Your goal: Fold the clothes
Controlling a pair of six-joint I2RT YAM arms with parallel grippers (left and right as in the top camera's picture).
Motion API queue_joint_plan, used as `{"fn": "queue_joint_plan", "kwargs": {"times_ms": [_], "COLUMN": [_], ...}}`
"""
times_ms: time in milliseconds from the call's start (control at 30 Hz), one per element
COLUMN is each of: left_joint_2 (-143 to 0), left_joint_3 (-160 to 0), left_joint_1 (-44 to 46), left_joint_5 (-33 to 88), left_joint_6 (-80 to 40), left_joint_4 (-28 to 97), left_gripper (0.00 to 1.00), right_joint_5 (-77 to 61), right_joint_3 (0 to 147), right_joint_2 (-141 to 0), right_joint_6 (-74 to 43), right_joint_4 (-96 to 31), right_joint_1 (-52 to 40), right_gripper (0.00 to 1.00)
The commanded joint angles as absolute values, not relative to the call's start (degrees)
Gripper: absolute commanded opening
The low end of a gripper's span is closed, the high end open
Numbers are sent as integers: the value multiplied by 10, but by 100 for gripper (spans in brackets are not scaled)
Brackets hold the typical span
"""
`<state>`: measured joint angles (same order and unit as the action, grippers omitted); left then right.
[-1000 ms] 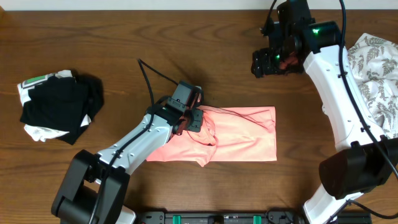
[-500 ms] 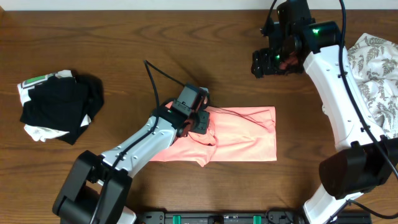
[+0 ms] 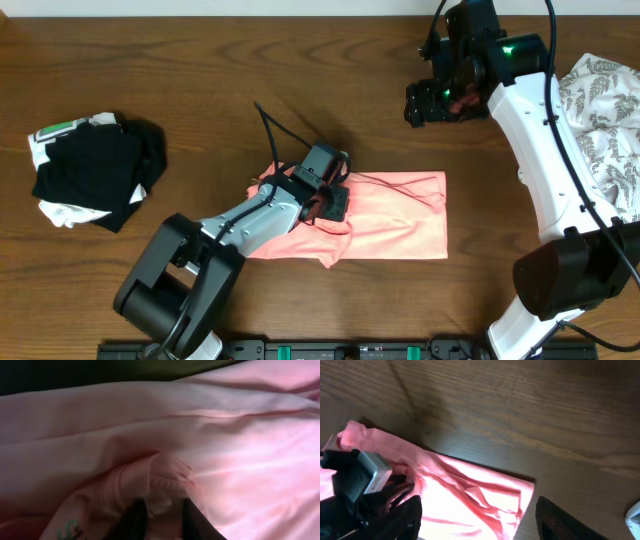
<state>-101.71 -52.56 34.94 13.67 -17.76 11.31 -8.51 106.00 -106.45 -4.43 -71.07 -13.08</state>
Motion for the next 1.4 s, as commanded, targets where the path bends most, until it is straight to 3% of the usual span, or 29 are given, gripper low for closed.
{"fn": "queue_joint_plan", "kwargs": {"times_ms": [0,333,567,833,1133,1367], "left_joint_2": [-1031,-878,-782,-846,-979,-969], "left_joint_3": [-521,-535,-535,-512,-513,-533], "left_joint_1": [352,325,260,190,185,166], "left_joint_5": [176,167,46,44,48,49], "left_joint_6": [-183,-158,-146,-151,-151,-151], "left_joint_4": [110,151,271,303,247,252], "left_gripper": [25,31,31,30,31,33], "right_joint_5": [-88,-88,-88,-88,-88,-88], "right_joint_3": [1055,1055,1055,1055,1055,1055], "right_joint_2": [-1062,-1062,-1062,-1062,-1062,-1062], "right_joint_6": [-53,-53,-53,-53,-53,-53], "right_joint_4": [-712,-716,-715,-716,-719,-721], "right_joint_1": [-127,-126,-126,-127,-126,-127], "right_gripper": [71,72,72,72,72,72]}}
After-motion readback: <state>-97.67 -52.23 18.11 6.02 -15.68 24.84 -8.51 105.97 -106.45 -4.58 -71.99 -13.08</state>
